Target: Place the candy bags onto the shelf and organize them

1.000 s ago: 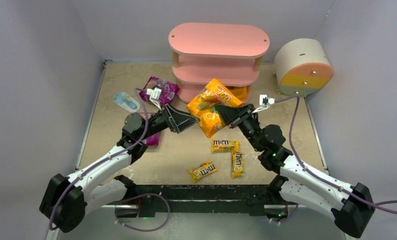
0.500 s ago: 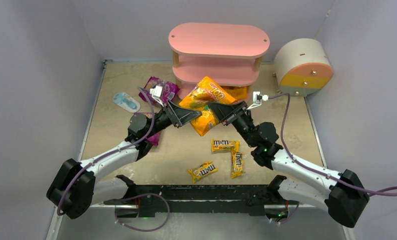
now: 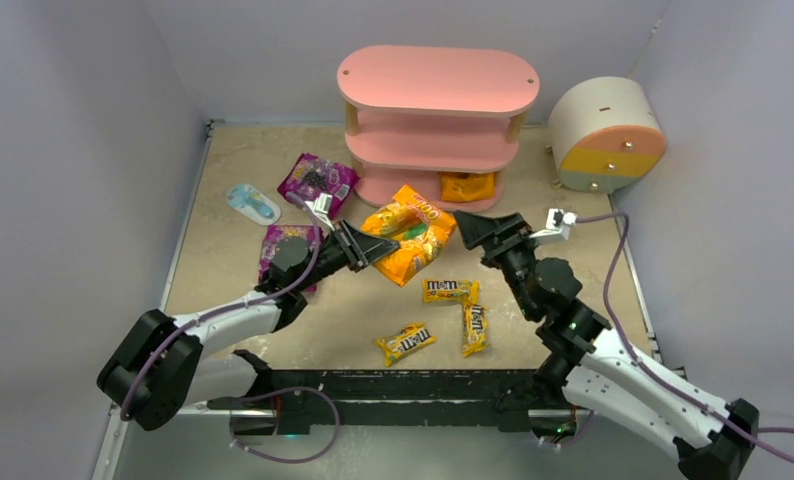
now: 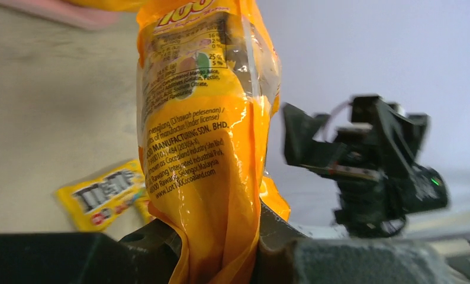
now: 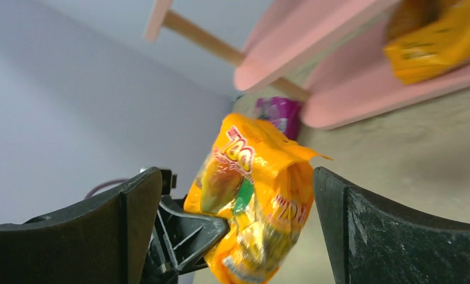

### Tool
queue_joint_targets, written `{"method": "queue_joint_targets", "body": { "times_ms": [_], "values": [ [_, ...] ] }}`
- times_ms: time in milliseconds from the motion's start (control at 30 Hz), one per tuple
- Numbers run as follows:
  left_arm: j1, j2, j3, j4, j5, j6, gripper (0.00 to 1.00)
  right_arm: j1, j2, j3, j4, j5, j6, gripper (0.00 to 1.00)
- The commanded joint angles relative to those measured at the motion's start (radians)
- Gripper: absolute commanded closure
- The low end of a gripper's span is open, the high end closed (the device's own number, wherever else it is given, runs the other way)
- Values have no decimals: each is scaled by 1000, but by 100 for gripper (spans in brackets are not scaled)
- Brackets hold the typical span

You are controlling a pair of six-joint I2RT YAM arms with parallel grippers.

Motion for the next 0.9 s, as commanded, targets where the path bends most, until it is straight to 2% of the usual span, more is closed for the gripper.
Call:
{"method": "queue_joint_targets", "body": {
  "times_ms": [0, 133, 433, 600, 733, 867],
  "values": [
    [7, -5, -26, -90, -227, 89, 100, 0, -128, -30, -258, 257, 11, 2],
    [7, 40, -34, -112, -381, 94, 100, -1, -211, -49, -290, 288, -22, 2],
    [9, 233, 50, 18, -547, 134, 100, 0, -241, -31, -320, 283, -150, 2],
    [14, 330, 60, 243, -552, 115, 100, -1, -263, -23, -332, 288, -211, 2],
    [15, 395, 127, 270, -494, 105, 100, 0, -292, -31, -333, 317, -234, 2],
    [20, 466, 170, 331, -510, 119, 100, 0, -322, -27, -343, 332, -274, 2]
  ]
}}
